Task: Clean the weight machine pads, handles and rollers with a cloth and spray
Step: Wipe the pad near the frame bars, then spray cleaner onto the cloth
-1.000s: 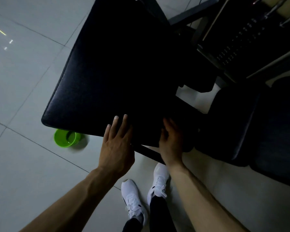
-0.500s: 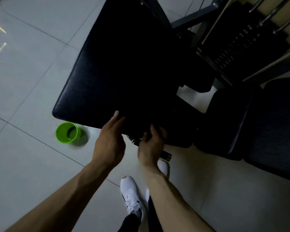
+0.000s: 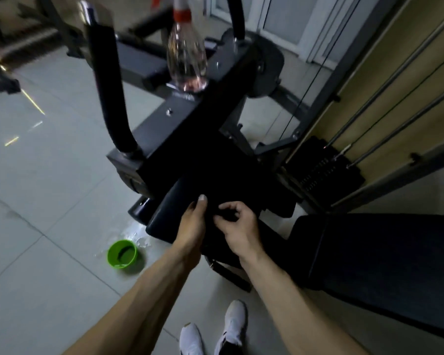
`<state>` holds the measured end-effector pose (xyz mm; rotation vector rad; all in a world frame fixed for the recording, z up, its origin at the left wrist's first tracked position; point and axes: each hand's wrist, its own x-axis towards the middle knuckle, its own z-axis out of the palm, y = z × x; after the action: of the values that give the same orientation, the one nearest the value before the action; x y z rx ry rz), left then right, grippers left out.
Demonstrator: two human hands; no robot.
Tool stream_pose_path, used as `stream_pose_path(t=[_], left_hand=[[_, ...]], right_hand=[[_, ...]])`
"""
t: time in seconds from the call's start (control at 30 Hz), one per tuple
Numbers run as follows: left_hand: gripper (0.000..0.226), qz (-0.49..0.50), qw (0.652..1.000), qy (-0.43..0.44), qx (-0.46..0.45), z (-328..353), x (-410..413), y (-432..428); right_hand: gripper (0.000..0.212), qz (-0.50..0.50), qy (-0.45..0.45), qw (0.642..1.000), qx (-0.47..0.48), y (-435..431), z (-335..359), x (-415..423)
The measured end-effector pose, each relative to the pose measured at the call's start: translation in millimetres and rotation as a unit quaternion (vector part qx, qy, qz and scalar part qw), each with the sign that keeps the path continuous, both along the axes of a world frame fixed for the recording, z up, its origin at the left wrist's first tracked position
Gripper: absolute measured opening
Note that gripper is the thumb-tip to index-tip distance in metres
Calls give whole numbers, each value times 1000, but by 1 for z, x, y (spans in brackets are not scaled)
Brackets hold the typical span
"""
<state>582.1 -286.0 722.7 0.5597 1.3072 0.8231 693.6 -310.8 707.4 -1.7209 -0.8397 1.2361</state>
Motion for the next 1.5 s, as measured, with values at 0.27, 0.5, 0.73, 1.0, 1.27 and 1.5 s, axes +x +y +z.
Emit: stream_pose_path(t=[0.27,0.5,0.73,1.0,1.27,1.5], left_hand=[[12,-32,984,-4,174,134,3,43],[16,87,954,112,264,191,-13,136],[23,82,966,147,197,199,-17,186],[3,84,961,185,187,199,-13,220],[14,-16,966,135,221,183,18,212],[8,-250,944,88,197,119,29,151]], right_hand=[[25,24,117,990,80,33,170,17],[20,53,-7,991,119,147,213,15],[82,153,-66,980,111,260,227,5],[38,150,-98,974,139,291,212,-4],[60,-65,-149,970,183,211,193,45],[60,-269,-207,926,163,77,150,36]])
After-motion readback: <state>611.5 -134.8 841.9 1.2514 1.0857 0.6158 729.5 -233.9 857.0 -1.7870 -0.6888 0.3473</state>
